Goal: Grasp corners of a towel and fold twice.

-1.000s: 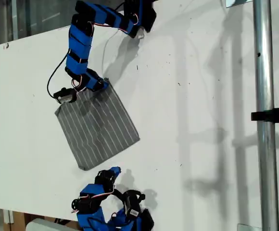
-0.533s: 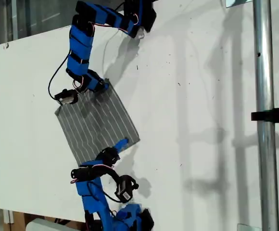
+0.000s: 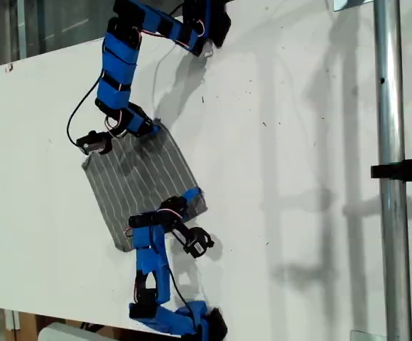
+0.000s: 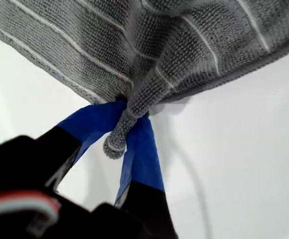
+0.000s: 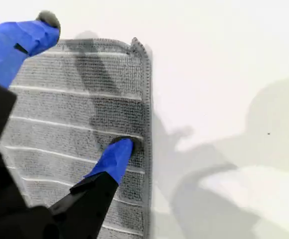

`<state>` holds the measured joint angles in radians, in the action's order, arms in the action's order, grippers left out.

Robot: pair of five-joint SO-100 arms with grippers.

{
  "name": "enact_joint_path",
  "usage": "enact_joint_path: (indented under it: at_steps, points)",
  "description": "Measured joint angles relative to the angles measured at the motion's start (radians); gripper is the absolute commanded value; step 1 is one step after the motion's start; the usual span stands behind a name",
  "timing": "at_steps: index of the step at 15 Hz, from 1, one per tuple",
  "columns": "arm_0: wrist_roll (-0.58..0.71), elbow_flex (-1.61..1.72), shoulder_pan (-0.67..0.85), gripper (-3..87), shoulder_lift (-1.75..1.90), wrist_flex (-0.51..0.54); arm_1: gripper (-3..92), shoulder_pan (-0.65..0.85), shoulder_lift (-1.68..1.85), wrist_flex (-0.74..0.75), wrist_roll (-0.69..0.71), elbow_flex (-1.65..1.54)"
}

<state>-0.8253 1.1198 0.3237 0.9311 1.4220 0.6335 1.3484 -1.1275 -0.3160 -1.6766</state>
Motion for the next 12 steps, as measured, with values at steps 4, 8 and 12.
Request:
enact_joint_path:
  at_steps: [4, 8, 12]
  points:
    - [-0.071, -0.009, 0.002, -2.9, -0.029, 0.006, -0.2, 0.000, 0.054, -0.002, 0.000, -0.026]
    - [-0.067, -0.032, -0.023, -2.9, 0.006, 0.049, -0.3, -0.023, 0.107, -0.012, -0.028, -0.060]
    - [-0.106, -0.086, -0.158, -2.9, 0.172, 0.150, -0.3, -0.173, 0.342, -0.149, -0.138, -0.124]
